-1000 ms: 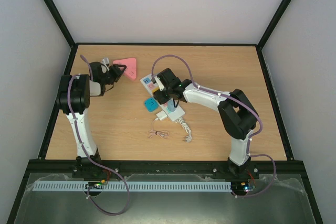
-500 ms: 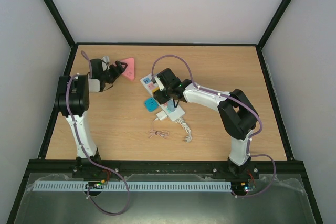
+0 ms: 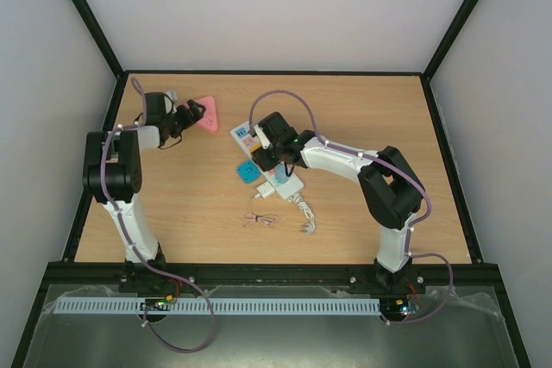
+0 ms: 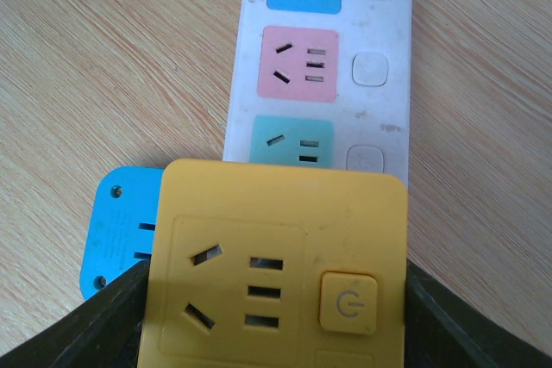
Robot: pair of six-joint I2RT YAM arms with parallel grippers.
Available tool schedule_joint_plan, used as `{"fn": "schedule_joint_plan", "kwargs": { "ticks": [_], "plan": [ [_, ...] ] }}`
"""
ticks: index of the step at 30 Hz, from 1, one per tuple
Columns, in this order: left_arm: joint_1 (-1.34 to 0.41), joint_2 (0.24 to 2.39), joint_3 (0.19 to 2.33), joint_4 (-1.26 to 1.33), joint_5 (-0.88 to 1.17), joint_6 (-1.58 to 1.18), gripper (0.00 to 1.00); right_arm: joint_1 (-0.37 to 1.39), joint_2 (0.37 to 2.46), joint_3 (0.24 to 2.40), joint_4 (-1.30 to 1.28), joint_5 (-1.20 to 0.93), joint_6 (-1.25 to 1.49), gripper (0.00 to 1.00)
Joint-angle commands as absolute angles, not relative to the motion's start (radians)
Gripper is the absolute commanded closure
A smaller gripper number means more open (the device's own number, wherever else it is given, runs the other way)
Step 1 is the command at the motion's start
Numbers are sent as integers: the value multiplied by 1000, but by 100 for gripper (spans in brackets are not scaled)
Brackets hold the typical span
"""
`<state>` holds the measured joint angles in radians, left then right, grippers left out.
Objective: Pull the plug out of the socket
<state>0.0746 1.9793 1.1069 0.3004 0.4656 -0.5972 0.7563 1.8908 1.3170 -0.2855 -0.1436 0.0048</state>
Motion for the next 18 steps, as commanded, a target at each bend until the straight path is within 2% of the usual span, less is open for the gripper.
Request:
{"fn": "schedule_joint_plan", "kwargs": {
  "ticks": [1,8,15,18],
  "plan": [
    [75,1927,1117,199,441,-529,0,734,1897,1288,-342,-86,0,98],
    [75,1966,1149,174,485,-515,1,732,1889,1288,-344,-89,-1,98],
    [57,2069,1229,192,524,-518,10,733,1891,1290,-344,-90,-3,98],
    [40,2105,1275,179,511,-503,12,733,1896,1289,-345,-92,-5,98]
  ]
}}
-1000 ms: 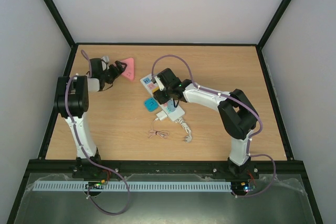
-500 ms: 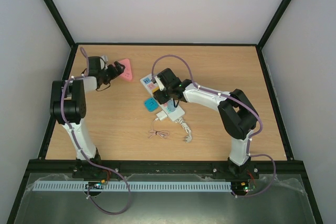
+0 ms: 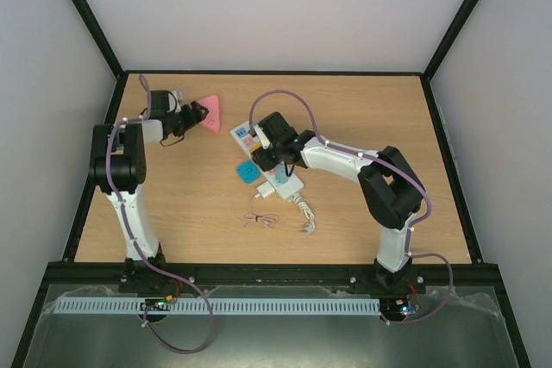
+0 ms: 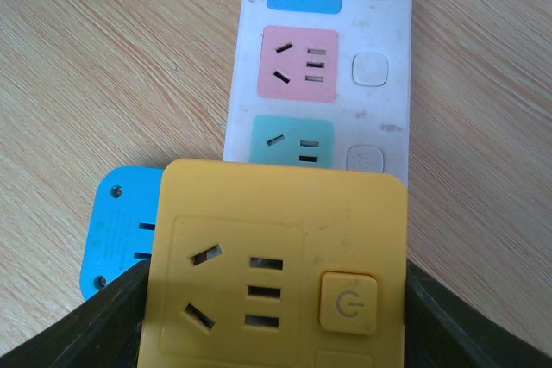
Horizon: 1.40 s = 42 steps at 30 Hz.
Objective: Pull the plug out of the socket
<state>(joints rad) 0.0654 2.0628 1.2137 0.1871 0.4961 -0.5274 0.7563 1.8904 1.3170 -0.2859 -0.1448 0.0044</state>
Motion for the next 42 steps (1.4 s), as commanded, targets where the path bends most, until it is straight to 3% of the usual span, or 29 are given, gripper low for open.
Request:
{"fn": "schedule_joint_plan", "kwargs": {
  "ticks": [1,7,14,23,34,40,42],
  "plan": [
    [34,2116,1291,172,503,-500,12,731,1897,1290,-345,-90,-5,98],
    [8,2121,1353,50,327,-444,0,728,1900,1290,-345,-91,-5,98],
    [-4,2060,1353,-67,142,-371,0,727,1902,1293,-344,-94,-3,98],
    [-18,2021,1353,-145,118,-296,0,727,1896,1297,-347,-100,-3,94],
    [-32,1814,1251,-149,128,-116,0,727,1889,1339,-364,-130,-11,74],
    [-18,1668,1139,-98,126,-89,0,727,1877,1356,-374,-135,-20,57],
    [24,1622,1114,-103,261,-54,0,726,1872,1356,-374,-137,-23,51]
  ]
}}
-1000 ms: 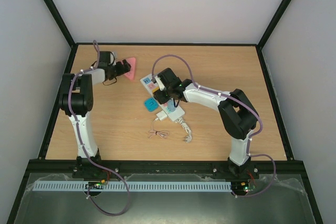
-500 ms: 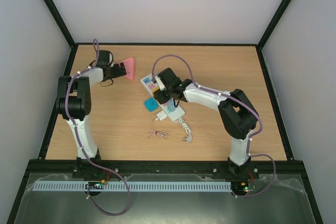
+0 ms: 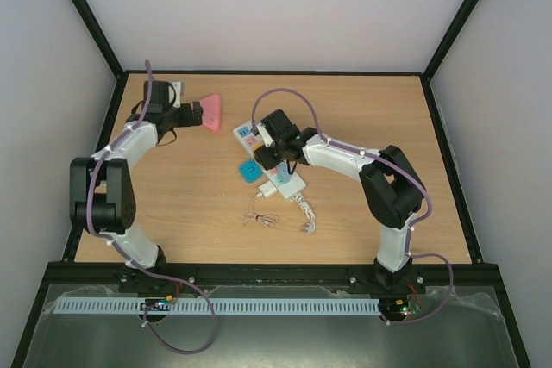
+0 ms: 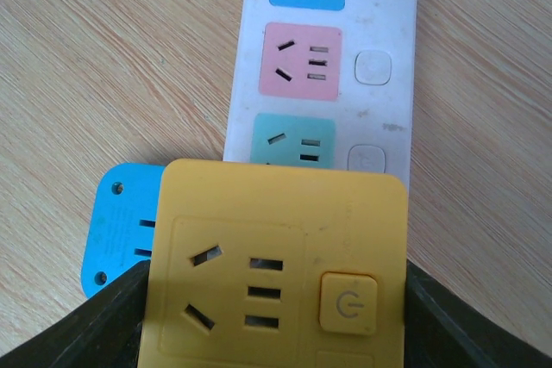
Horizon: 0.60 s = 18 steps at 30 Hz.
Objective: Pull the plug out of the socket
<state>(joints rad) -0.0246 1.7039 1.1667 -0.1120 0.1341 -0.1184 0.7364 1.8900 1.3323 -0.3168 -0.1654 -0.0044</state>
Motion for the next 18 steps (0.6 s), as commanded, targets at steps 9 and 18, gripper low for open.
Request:
{"fn": "schedule_joint_plan", "kwargs": {
  "ticks": [9,18],
  "plan": [
    [40,1437,1002,-183,503,216,0,727,1857,1360,-385,-165,-20,32],
    [-217,1329,784,-160,371,421,0,726,1832,1335,-379,-175,-17,27]
  ]
}}
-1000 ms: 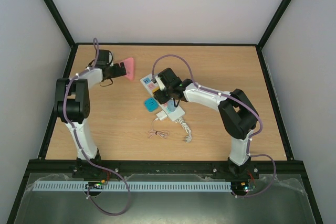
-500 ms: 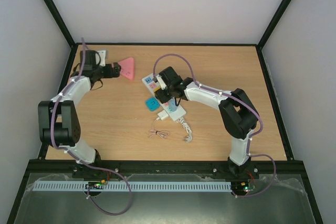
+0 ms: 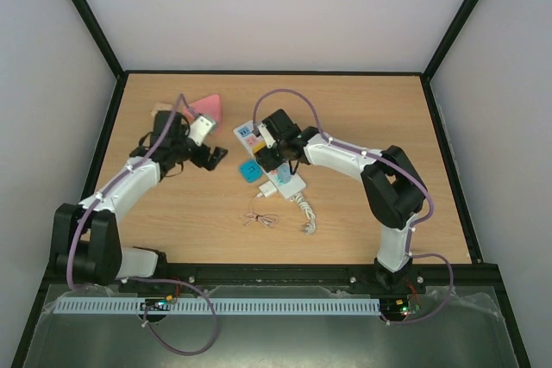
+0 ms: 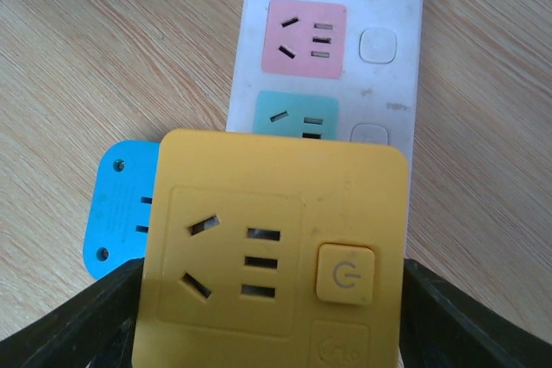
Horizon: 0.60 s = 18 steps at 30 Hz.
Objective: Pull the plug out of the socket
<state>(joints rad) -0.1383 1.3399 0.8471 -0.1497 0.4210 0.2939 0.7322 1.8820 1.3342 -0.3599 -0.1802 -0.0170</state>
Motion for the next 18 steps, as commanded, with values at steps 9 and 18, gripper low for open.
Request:
{"fn": "schedule_joint_plan", "kwargs": {
  "ticks": [9,18],
  "plan": [
    [-426,1382,684,-44,247,459,1,727,1852,1330,-364,-182,-19,36],
    [-446,1499,687,42,233,477,6,722,1852,1302,-344,-180,-22,45]
  ]
}}
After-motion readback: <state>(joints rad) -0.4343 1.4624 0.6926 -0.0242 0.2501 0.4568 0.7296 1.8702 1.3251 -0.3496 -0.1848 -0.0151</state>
